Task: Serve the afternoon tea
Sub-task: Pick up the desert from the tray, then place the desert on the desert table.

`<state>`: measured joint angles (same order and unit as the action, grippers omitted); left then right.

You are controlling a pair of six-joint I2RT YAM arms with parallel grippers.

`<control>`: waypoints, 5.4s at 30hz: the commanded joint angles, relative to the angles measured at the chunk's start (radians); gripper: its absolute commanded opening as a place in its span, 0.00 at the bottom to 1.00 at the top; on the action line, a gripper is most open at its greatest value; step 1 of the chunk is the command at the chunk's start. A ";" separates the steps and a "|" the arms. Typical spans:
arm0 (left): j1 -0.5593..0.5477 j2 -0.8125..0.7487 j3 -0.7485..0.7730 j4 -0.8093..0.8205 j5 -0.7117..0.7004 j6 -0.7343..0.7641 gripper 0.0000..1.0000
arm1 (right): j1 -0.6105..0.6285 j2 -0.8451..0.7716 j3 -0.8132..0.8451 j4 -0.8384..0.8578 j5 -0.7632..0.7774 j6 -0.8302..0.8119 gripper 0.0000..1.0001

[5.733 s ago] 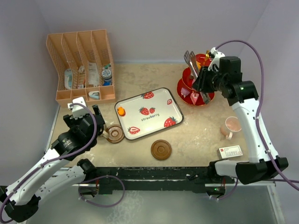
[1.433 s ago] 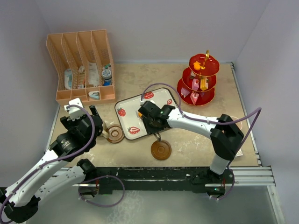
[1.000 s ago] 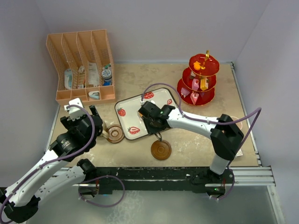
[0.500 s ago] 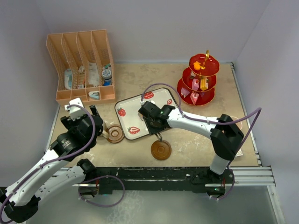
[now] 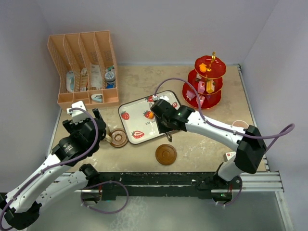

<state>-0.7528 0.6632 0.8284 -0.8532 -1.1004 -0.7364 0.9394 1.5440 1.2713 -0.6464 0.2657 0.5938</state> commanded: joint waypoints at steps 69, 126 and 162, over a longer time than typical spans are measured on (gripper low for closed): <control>0.003 0.012 0.024 0.028 0.002 0.023 0.88 | -0.057 0.073 -0.112 0.059 -0.045 0.028 0.41; 0.002 0.005 0.023 0.031 0.013 0.026 0.88 | -0.804 -0.326 0.208 -0.178 -0.130 -0.263 0.31; 0.002 0.015 0.020 0.033 0.014 0.029 0.88 | -0.843 -0.217 0.297 -0.123 -0.057 -0.283 0.46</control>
<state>-0.7532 0.6743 0.8284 -0.8474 -1.0782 -0.7177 0.1017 1.3968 1.5223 -0.7753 0.1959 0.3271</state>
